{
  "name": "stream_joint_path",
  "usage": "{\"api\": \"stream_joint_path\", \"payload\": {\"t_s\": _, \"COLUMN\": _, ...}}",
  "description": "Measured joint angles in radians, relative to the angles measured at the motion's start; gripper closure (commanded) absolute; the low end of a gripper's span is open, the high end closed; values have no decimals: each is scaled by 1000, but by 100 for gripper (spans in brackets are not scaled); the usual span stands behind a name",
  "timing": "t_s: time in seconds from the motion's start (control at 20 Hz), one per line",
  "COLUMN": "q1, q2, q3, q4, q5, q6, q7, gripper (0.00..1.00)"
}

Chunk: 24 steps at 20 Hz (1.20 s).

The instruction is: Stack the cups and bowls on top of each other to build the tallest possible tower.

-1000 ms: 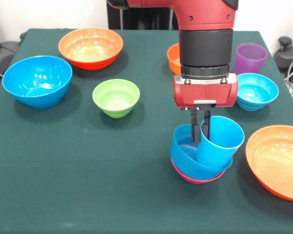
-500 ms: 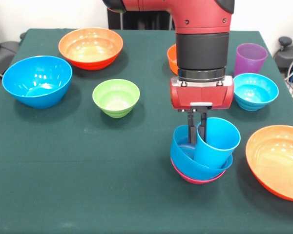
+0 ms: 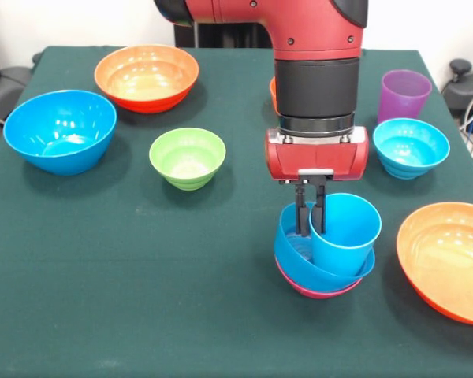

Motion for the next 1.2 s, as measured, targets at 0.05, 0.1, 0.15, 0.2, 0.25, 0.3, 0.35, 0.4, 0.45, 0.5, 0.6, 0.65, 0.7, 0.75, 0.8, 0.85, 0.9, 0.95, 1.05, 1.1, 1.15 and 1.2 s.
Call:
{"api": "stream_joint_path", "payload": {"t_s": 0.05, "q1": 0, "q2": 0, "q3": 0, "q4": 0, "q5": 0, "q6": 0, "q7": 0, "gripper": 100}}
{"api": "stream_joint_path", "payload": {"t_s": 0.1, "q1": 0, "q2": 0, "q3": 0, "q4": 0, "q5": 0, "q6": 0, "q7": 0, "gripper": 100}}
{"api": "stream_joint_path", "payload": {"t_s": 0.15, "q1": 0, "q2": 0, "q3": 0, "q4": 0, "q5": 0, "q6": 0, "q7": 0, "gripper": 100}}
{"api": "stream_joint_path", "payload": {"t_s": 0.2, "q1": 0, "q2": 0, "q3": 0, "q4": 0, "q5": 0, "q6": 0, "q7": 0, "gripper": 100}}
{"api": "stream_joint_path", "payload": {"t_s": 0.25, "q1": 0, "q2": 0, "q3": 0, "q4": 0, "q5": 0, "q6": 0, "q7": 0, "gripper": 100}}
{"api": "stream_joint_path", "payload": {"t_s": 0.3, "q1": 0, "q2": 0, "q3": 0, "q4": 0, "q5": 0, "q6": 0, "q7": 0, "gripper": 100}}
{"api": "stream_joint_path", "payload": {"t_s": 0.35, "q1": 0, "q2": 0, "q3": 0, "q4": 0, "q5": 0, "q6": 0, "q7": 0, "gripper": 100}}
{"api": "stream_joint_path", "payload": {"t_s": 0.4, "q1": 0, "q2": 0, "q3": 0, "q4": 0, "q5": 0, "q6": 0, "q7": 0, "gripper": 100}}
{"api": "stream_joint_path", "payload": {"t_s": 0.45, "q1": 0, "q2": 0, "q3": 0, "q4": 0, "q5": 0, "q6": 0, "q7": 0, "gripper": 100}}
{"api": "stream_joint_path", "payload": {"t_s": 0.5, "q1": 0, "q2": 0, "q3": 1, "q4": 0, "q5": 0, "q6": 0, "q7": 0, "gripper": 100}}
{"api": "stream_joint_path", "payload": {"t_s": 0.6, "q1": 0, "q2": 0, "q3": 1, "q4": 0, "q5": 0, "q6": 0, "q7": 0, "gripper": 100}}
{"api": "stream_joint_path", "payload": {"t_s": 0.65, "q1": 0, "q2": 0, "q3": 1, "q4": 0, "q5": 0, "q6": 0, "q7": 0, "gripper": 100}}
{"api": "stream_joint_path", "payload": {"t_s": 0.7, "q1": 0, "q2": 0, "q3": 1, "q4": 0, "q5": 0, "q6": -1, "q7": 0, "gripper": 100}}
{"api": "stream_joint_path", "payload": {"t_s": 0.75, "q1": 0, "q2": 0, "q3": 1, "q4": 0, "q5": 0, "q6": -1, "q7": 0, "gripper": 100}}
{"api": "stream_joint_path", "payload": {"t_s": 0.8, "q1": 0, "q2": 0, "q3": 1, "q4": 0, "q5": 0, "q6": -2, "q7": 0, "gripper": 100}}
{"api": "stream_joint_path", "payload": {"t_s": 0.85, "q1": 0, "q2": 1, "q3": 1, "q4": 0, "q5": 0, "q6": -4, "q7": 0, "gripper": 100}}
{"api": "stream_joint_path", "payload": {"t_s": 0.9, "q1": 0, "q2": 1, "q3": 1, "q4": 0, "q5": 0, "q6": -8, "q7": 0, "gripper": 100}}
{"api": "stream_joint_path", "payload": {"t_s": 0.95, "q1": 0, "q2": 1, "q3": 1, "q4": 0, "q5": 0, "q6": -9, "q7": 0, "gripper": 100}}
{"api": "stream_joint_path", "payload": {"t_s": 1.05, "q1": 0, "q2": 2, "q3": 2, "q4": 0, "q5": 0, "q6": -14, "q7": 0, "gripper": 100}}
{"api": "stream_joint_path", "payload": {"t_s": 1.1, "q1": 0, "q2": 2, "q3": 3, "q4": 0, "q5": 0, "q6": -17, "q7": 0, "gripper": 100}}
{"api": "stream_joint_path", "payload": {"t_s": 1.15, "q1": 0, "q2": 2, "q3": 3, "q4": 0, "q5": 0, "q6": -19, "q7": 0, "gripper": 100}}
{"api": "stream_joint_path", "payload": {"t_s": 1.2, "q1": -1, "q2": 3, "q3": 4, "q4": 0, "q5": 0, "q6": -25, "q7": 0, "gripper": 100}}
